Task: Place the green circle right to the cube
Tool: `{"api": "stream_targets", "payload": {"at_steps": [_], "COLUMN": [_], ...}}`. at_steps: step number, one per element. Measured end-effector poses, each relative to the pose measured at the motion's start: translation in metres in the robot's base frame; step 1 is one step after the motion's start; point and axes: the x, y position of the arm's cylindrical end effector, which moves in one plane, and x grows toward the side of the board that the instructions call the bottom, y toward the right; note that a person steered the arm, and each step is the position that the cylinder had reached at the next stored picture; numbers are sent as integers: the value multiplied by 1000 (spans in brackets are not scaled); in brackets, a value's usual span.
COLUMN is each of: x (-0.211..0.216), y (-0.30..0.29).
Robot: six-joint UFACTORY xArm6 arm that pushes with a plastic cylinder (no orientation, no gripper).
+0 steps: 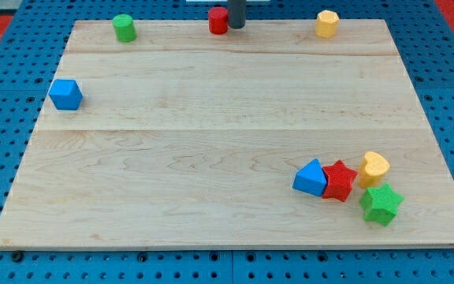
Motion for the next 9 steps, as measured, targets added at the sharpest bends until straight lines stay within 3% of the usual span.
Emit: {"api": "stream_targets", "payload": {"at_steps": [1, 2, 4, 5, 6, 8, 9], "x": [-1, -1, 76, 68, 22, -2, -2], "y": [-23, -112, -136, -266, -318, -293, -227]}}
